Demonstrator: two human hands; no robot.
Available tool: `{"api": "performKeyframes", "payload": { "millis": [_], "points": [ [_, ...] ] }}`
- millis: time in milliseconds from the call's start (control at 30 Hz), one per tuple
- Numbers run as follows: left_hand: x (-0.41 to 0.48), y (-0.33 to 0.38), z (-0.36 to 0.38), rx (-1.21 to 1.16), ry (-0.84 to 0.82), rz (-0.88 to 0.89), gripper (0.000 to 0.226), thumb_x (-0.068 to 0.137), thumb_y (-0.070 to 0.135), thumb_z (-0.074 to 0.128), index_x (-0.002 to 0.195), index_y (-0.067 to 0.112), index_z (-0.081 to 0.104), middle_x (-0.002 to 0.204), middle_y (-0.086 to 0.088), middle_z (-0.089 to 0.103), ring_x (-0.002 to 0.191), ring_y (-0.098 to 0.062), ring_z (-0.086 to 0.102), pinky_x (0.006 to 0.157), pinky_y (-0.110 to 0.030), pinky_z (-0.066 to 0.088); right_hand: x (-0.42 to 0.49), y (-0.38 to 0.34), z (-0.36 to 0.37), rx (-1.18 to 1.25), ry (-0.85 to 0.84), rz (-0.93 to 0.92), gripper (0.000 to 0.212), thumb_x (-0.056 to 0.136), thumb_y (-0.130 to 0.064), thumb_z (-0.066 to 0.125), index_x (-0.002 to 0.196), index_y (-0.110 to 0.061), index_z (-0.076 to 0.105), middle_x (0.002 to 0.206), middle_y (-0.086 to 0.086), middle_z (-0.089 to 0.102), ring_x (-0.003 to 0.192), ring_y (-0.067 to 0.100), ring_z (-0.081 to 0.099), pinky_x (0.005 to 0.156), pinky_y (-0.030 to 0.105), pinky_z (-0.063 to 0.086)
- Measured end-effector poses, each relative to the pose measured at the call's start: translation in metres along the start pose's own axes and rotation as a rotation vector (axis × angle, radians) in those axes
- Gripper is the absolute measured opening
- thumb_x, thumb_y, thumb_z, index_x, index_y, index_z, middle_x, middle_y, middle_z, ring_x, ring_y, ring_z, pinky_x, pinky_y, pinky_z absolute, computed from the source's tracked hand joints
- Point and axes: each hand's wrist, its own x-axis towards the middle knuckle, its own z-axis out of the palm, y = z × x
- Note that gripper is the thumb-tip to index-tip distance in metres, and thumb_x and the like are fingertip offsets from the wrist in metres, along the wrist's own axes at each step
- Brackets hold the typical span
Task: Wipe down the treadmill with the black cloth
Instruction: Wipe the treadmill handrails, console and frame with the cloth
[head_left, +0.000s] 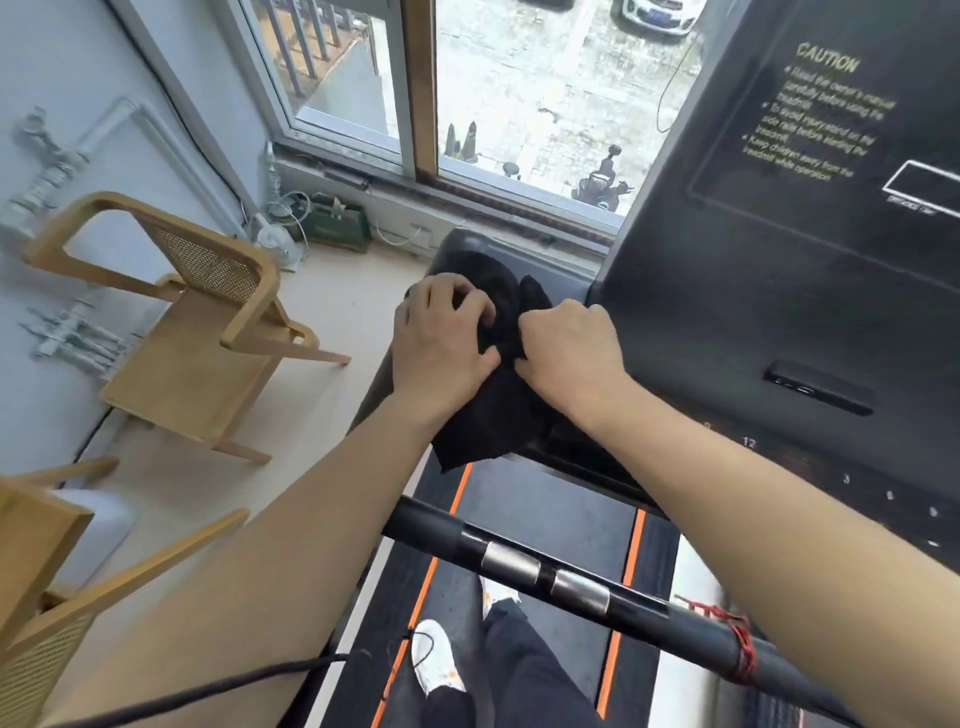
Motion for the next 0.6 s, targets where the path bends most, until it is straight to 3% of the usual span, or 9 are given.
{"api": "performKeyframes", "payload": {
  "millis": [100,200,300,367,433,500,600],
  "points": [
    [0.014,0.002,-0.002,0.097,-0.013,-0.058,0.027,0.069,0.034,0.073,0.09,0.03,0.057,0.113,0.002,0.051,0.11,-0.026,0.043,0.088,-0.038,0.034,0.0,-0.011,0.014,0.063,0.077,0.032,0.028,0.062,-0.009,0.084,0.065,-0.014,0.057,0.059,0.004,0.058,0.058,0.027,0.057,0.05,0.028,0.026],
    [0.016,0.0,-0.003,0.13,0.016,-0.06,0.027,0.068,0.035,0.072,0.089,0.028,0.057,0.109,0.001,0.051,0.104,-0.027,0.045,0.082,-0.037,0.031,0.009,-0.02,0.018,0.197,0.201,0.071,0.031,0.051,0.007,0.081,0.059,-0.009,0.055,0.053,0.008,0.056,0.049,0.03,0.056,0.045,0.024,0.024],
    [0.006,-0.001,-0.007,0.06,-0.027,-0.155,0.03,0.067,0.037,0.072,0.091,0.029,0.056,0.115,0.002,0.047,0.11,-0.026,0.042,0.088,-0.037,0.032,0.013,-0.022,0.016,0.323,0.172,0.025,0.019,0.065,0.005,0.071,0.066,-0.007,0.057,0.061,0.01,0.06,0.061,0.034,0.059,0.049,0.029,0.033],
    [-0.002,-0.002,-0.01,0.004,-0.076,-0.237,0.033,0.066,0.04,0.072,0.091,0.029,0.053,0.119,0.003,0.042,0.115,-0.026,0.037,0.092,-0.037,0.03,0.011,-0.015,0.016,0.413,0.058,-0.035,0.008,0.078,-0.002,0.061,0.082,-0.008,0.064,0.077,0.01,0.065,0.079,0.034,0.06,0.061,0.038,0.047],
    [-0.001,-0.001,-0.01,-0.004,-0.097,-0.245,0.036,0.065,0.042,0.072,0.09,0.029,0.05,0.12,0.002,0.04,0.115,-0.027,0.035,0.093,-0.037,0.03,0.012,-0.004,0.018,0.45,-0.007,-0.104,0.018,0.084,-0.007,0.057,0.096,-0.013,0.068,0.086,0.009,0.067,0.087,0.032,0.059,0.072,0.041,0.05],
    [0.005,0.001,-0.007,0.055,-0.094,-0.202,0.035,0.065,0.042,0.072,0.088,0.027,0.05,0.118,0.001,0.042,0.111,-0.028,0.036,0.088,-0.037,0.028,0.013,0.0,0.02,0.336,0.032,-0.188,0.012,0.084,-0.007,0.06,0.092,-0.013,0.066,0.081,0.006,0.065,0.085,0.03,0.059,0.065,0.037,0.047],
    [0.013,0.008,0.002,0.164,-0.013,-0.137,0.025,0.07,0.033,0.069,0.09,0.023,0.057,0.112,-0.002,0.048,0.104,-0.031,0.04,0.082,-0.038,0.029,0.013,0.001,0.02,0.085,0.212,-0.247,0.014,0.074,-0.001,0.054,0.066,-0.011,0.059,0.058,0.004,0.054,0.068,0.029,0.053,0.059,0.034,0.027]
  ]
}}
